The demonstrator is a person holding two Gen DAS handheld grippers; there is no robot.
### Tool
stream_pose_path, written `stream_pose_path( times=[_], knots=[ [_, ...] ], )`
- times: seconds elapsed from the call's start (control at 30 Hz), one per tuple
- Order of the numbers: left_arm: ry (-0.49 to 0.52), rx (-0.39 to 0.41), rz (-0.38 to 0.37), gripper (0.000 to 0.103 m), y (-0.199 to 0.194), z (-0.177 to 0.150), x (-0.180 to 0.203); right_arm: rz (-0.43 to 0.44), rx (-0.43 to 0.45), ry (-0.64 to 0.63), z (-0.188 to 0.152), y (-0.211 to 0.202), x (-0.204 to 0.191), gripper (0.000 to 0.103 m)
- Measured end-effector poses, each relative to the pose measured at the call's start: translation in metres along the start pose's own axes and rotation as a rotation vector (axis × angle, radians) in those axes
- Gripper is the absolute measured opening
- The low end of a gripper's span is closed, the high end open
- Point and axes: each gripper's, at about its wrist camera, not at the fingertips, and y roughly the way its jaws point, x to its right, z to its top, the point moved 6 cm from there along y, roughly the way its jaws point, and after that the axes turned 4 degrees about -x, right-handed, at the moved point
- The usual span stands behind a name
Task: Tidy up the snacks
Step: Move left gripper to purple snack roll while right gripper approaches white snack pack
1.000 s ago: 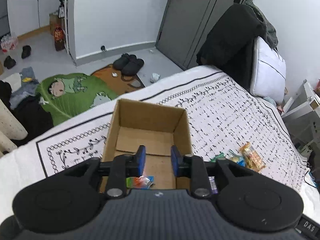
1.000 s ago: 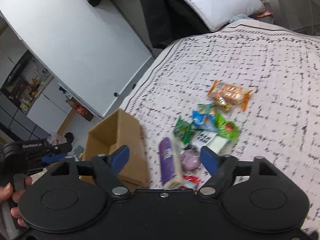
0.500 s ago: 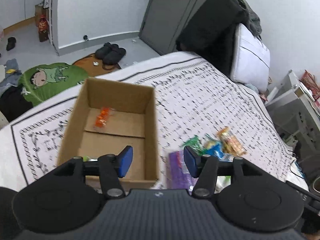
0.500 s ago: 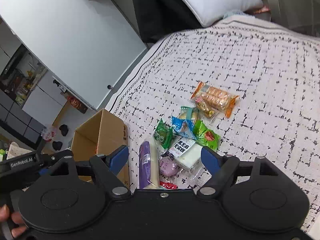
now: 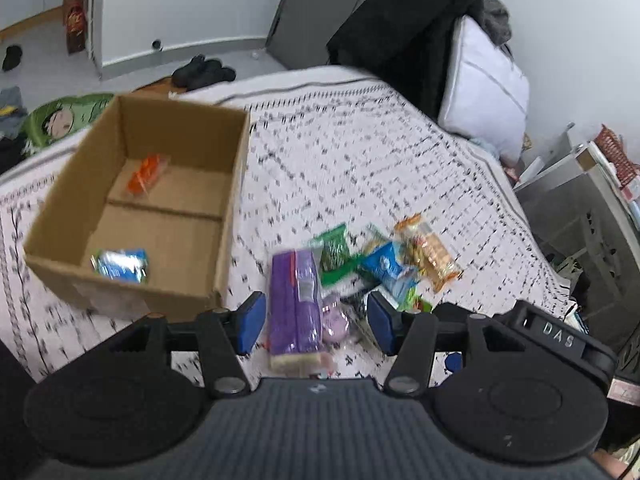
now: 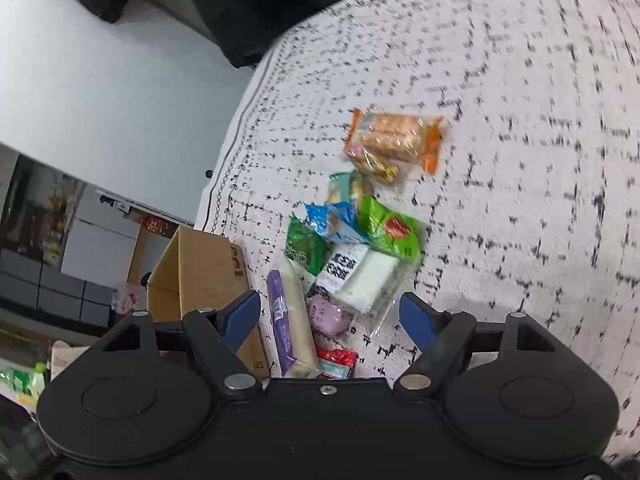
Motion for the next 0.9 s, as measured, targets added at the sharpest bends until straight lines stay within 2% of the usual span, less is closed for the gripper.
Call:
stream_pose_path(
  times=[0.27, 0.43, 0.8, 0.9],
  knots=[
    [-0.015, -0.036, 0.045, 0.055, 0.032, -0.022, 0.003, 0.002, -0.033, 0.131, -0.001, 0.019, 0.023, 0.071],
    [-0.017, -0.040, 0.080, 0.055, 0.050, -0.027, 0.001, 0.008, -0.063, 0.142, -0.005, 0.032, 0.024, 0.071],
    [-0.052, -0.034, 0.127, 0.055, 0.090, -0.035, -0.015, 0.013, -0.052, 0.179, -0.004, 0.051, 0.025, 0.070],
    [-0.070, -0.042, 0.136, 0.055, 0.099, -0.037, -0.019, 0.010, -0.060, 0.171, -0.005, 0.061, 0.024, 0.054]
  ],
)
